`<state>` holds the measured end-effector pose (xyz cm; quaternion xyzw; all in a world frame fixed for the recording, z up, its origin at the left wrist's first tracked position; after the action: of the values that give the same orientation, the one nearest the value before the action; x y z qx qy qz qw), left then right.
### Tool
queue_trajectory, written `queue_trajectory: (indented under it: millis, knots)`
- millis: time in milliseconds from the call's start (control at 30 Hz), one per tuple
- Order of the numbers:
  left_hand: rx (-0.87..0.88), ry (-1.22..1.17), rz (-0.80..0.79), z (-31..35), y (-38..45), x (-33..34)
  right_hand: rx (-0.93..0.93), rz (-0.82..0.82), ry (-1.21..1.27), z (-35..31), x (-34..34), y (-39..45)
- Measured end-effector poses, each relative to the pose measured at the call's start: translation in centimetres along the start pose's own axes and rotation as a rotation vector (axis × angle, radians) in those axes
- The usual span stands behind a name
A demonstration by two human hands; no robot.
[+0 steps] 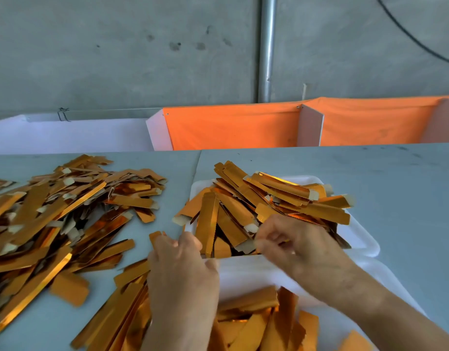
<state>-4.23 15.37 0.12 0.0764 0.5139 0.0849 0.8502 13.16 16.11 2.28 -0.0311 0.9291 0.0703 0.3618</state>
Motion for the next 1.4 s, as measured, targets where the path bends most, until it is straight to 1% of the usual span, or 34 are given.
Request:
queue_trajectory:
  millis: [67, 100, 167, 233, 300, 400, 467, 567, 667, 733, 867, 967, 1000, 1067, 1133, 1233, 1267, 1333, 1400]
  knots:
    - [0.002, 0.036, -0.01, -0.1, 0.1, -0.1, -0.04, -0.109, -0.036, -1.0, 2.1, -0.6]
    - [0.005, 0.04, -0.011, -0.1, 0.3, -0.1, -0.05, -0.129, -0.082, -1.2, 2.8, -0.8]
    - [-0.003, 0.038, -0.003, -0.2, 0.5, -0.3, -0.083, -0.101, -0.229, -2.2, 3.9, -1.1]
    - [-0.008, 0.045, 0.002, -0.1, 0.4, -0.6, -0.155, -0.079, -0.349, -3.7, 5.4, -1.7]
    - [-0.016, 0.039, 0.086, -0.1, 0.3, -1.6, -0.185, -0.135, -0.446, -4.2, 7.5, -2.3]
    - [0.002, -0.009, 0.282, 0.1, -0.2, -3.8, -0.208, -0.299, -0.698, -3.4, 10.9, -2.9]
    - [0.04, -0.021, 0.319, 0.5, -0.2, -3.9, -0.245, -0.363, -0.778, -3.4, 12.0, -3.1]
    - [0.076, -0.051, 0.336, 0.8, -0.1, -3.8, -0.247, -0.462, -0.72, -2.8, 12.3, -3.6]
    - [0.09, -0.058, 0.325, 0.9, 0.0, -3.5, -0.128, -0.594, -0.571, -0.8, 11.1, -3.8]
    - [0.101, -0.054, 0.315, 1.1, -0.1, -3.2, -0.056, -0.646, -0.536, 0.8, 10.3, -3.6]
    - [0.131, -0.085, 0.312, 1.2, 0.2, -3.1, -0.035, -0.602, -0.537, 2.3, 9.5, -2.3]
    - [0.151, -0.09, 0.286, 1.4, 0.2, -2.8, -0.028, -0.609, -0.6, 3.0, 9.7, -1.8]
    - [0.156, -0.084, 0.28, 1.6, 0.1, -2.7, -0.023, -0.604, -0.588, 3.0, 9.2, -1.7]
    - [0.16, -0.051, 0.253, 1.9, 0.1, -2.4, 0.033, -0.559, -0.464, 3.0, 6.9, -1.3]
    - [0.157, -0.003, 0.193, 1.9, 0.2, -1.8, 0.102, -0.543, -0.32, 3.2, 4.5, -1.3]
    - [0.136, 0.078, 0.109, 1.7, 0.3, -0.9, 0.158, -0.591, -0.069, 3.0, 2.9, -1.4]
    - [0.129, 0.106, 0.091, 1.6, 0.3, -0.7, 0.167, -0.624, -0.027, 2.8, 3.0, -1.6]
    - [0.107, 0.144, 0.063, 1.5, 0.3, -0.4, 0.138, -0.706, -0.054, 2.2, 3.9, -2.3]
    - [0.09, 0.153, 0.033, 1.3, 0.3, -0.1, 0.102, -0.715, -0.124, 1.8, 5.3, -2.8]
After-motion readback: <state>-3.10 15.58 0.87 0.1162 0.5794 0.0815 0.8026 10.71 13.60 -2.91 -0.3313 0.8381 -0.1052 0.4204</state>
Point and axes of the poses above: each hand's wrist, its own y-axis towards the middle knuckle, its own x-axis out of the palm, z = x × y, the point moved 10 cm from there along y, towards the middle knuckle, and after that the axes turned 12 degrees about x, right-handed, at the moved point
